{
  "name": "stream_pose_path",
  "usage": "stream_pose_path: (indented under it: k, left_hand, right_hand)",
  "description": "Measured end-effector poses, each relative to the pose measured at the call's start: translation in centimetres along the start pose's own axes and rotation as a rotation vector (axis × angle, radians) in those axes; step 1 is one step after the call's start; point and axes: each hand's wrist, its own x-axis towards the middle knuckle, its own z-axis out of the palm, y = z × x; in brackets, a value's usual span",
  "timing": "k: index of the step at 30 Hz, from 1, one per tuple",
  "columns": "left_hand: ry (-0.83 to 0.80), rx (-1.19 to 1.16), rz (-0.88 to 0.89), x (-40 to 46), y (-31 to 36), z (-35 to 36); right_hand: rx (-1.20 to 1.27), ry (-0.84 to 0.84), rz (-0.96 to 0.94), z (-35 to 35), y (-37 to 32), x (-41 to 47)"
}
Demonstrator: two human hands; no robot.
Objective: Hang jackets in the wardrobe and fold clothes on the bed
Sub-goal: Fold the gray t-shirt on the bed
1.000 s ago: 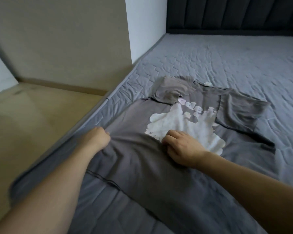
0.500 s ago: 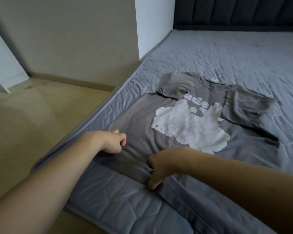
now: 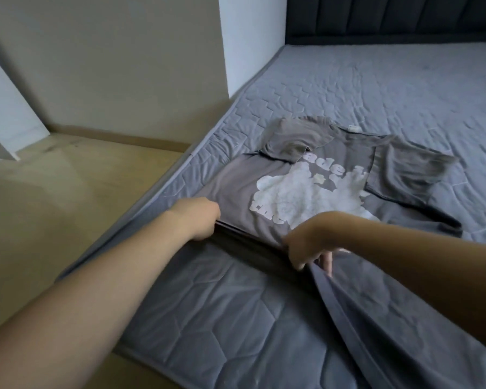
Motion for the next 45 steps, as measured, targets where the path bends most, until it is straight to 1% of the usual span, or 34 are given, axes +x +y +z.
stream_pose_path:
  k: [2, 6, 10, 11, 12, 14, 15, 16, 18, 21, 23, 26, 28, 30, 32, 33, 35, 37, 38, 45]
  left_hand:
    - [0.059, 0.031, -0.096, 1.9, 0.4, -1.1]
    - [0.173, 0.143, -0.251, 7.0, 2.0, -3.1]
    - [0.258, 0.144, -0.315, 12.3, 4.9, -6.1]
    - [0.267, 0.127, -0.319, 13.5, 5.8, -6.9]
    - [0.263, 0.109, -0.320, 14.8, 6.6, -7.6]
    - [0.246, 0.081, -0.338, 17.3, 7.8, -8.9]
    - [0.252, 0.075, -0.360, 18.6, 8.1, -9.5]
    - [0.269, 0.077, -0.384, 19.8, 8.4, -10.2]
    - [0.311, 0.079, -0.440, 22.3, 8.6, -11.7]
    - [0.341, -0.023, -0.548, 26.1, 8.4, -13.8]
    - [0.387, -0.069, -0.576, 28.9, 8.1, -14.8]
    - [0.472, -0.076, -0.573, 33.3, 8.4, -15.6]
    - [0.511, -0.149, -0.569, 36.3, 8.7, -15.9]
    - [0.545, -0.295, -0.550, 39.4, 9.1, -16.0]
    - [0.590, -0.485, -0.528, 42.2, 9.7, -15.6]
    - [0.623, -0.565, -0.514, 43.5, 10.1, -15.1]
    - [0.678, -0.655, -0.480, 45.3, 10.8, -13.5]
    - [0.725, -0.667, -0.474, 46.9, 10.8, -11.8]
    - [0.745, -0.659, -0.480, 47.5, 10.6, -11.3]
    - [0.923, -0.553, -0.441, 50.8, 10.4, -12.2]
  right_hand:
    - [0.110, -0.066, 0.079, -1.2, 3.3, -0.7]
    - [0.186, -0.141, 0.287, -3.0, 11.6, -3.2]
    - [0.305, -0.102, 0.451, -5.4, 19.2, -5.0]
    - [0.274, -0.101, 0.481, -6.3, 20.5, -5.2]
    - [0.180, -0.091, 0.521, -7.0, 21.6, -5.0]
    - [-0.135, 0.007, 0.588, -8.5, 23.4, -4.3]
    - [-0.245, 0.085, 0.594, -9.2, 24.2, -3.9]
    - [-0.300, 0.152, 0.577, -10.1, 25.1, -3.2]
    - [-0.244, 0.287, 0.553, -11.8, 26.8, -2.0]
    - [0.022, 0.564, 0.568, -14.5, 29.8, -0.2]
    - [0.132, 0.719, 0.559, -16.0, 32.0, 1.1]
    - [0.193, 0.947, 0.606, -18.0, 34.5, 3.0]
    - [0.185, 1.060, 0.630, -19.3, 35.7, 4.3]
    - [0.185, 1.077, 0.670, -20.4, 37.1, 5.9]
    - [0.268, 1.048, 0.720, -20.6, 38.6, 8.2]
    - [0.321, 1.065, 0.729, -20.3, 39.5, 9.7]
    - [0.349, 1.172, 0.731, -19.1, 41.1, 12.3]
    - [0.339, 1.298, 0.745, -17.9, 42.7, 14.3]
    - [0.345, 1.332, 0.767, -17.5, 43.3, 15.0]
    - [0.343, 1.400, 0.855, -17.4, 44.3, 16.6]
